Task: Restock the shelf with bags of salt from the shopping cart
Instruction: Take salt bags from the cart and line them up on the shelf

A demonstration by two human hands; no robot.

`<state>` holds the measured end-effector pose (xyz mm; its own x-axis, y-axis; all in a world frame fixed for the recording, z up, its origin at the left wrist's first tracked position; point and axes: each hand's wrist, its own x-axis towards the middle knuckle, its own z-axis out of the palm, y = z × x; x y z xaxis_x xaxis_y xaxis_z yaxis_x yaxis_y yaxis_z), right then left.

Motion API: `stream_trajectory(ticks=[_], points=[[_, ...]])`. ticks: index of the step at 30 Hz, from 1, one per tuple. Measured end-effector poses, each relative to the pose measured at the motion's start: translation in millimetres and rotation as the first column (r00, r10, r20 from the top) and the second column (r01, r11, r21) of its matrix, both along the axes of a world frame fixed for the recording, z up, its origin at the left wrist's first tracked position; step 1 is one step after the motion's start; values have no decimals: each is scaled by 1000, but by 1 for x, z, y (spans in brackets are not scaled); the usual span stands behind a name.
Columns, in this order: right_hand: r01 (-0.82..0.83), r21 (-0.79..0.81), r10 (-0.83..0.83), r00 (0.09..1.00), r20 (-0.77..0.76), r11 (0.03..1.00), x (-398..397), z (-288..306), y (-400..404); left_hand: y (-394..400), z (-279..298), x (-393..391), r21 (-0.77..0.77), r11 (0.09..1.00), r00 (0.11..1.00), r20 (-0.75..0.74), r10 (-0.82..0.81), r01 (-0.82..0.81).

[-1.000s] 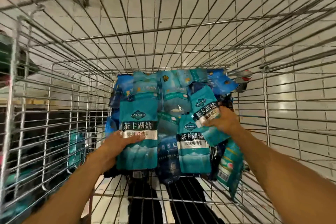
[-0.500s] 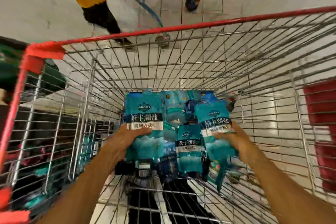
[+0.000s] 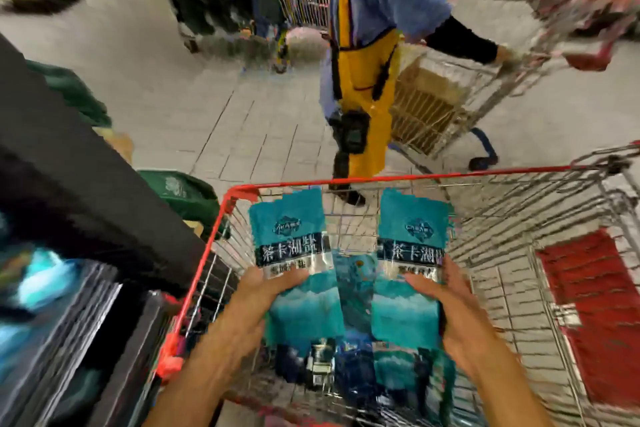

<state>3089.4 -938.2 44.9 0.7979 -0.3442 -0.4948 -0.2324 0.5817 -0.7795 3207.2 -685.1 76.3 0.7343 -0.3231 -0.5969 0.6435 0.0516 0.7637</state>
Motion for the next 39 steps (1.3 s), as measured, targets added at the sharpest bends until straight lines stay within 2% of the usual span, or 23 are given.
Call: stream_trajectory(ticks=[3,6,8,11,15,18,20,24,27,33,39], points=[[-66,2,66,991,118,998,16,47,38,35,53,-14,-89,993,994,60,90,-84],[-153,-45,160,953,257,987,38,95,78,68,110,-24,-97,982,962,204,181,-165],[-228,-83,242,905,349,970,53,131,106,91,151,-35,-102,968,910,330,251,-229],[-362,-127,378,800,465,923,75,182,144,122,211,-54,-124,929,788,498,363,-350],[-534,-273,579,566,587,800,100,251,200,161,279,-84,-103,813,547,690,474,-574],[-615,-329,645,406,647,717,113,297,242,189,322,-104,-138,695,381,753,536,-706],[-664,-359,669,292,684,657,118,329,273,208,351,-117,-183,655,304,773,556,-733],[-713,-404,686,147,713,573,134,388,333,257,408,-123,-258,551,146,798,584,-794],[-714,-408,685,137,716,569,158,427,381,306,442,-111,-236,512,115,819,563,-826],[-694,-443,744,202,637,568,223,476,472,404,462,-64,-220,383,52,809,585,-897],[-619,-522,789,294,539,587,302,478,560,492,447,-6,-175,370,98,784,613,-913]])
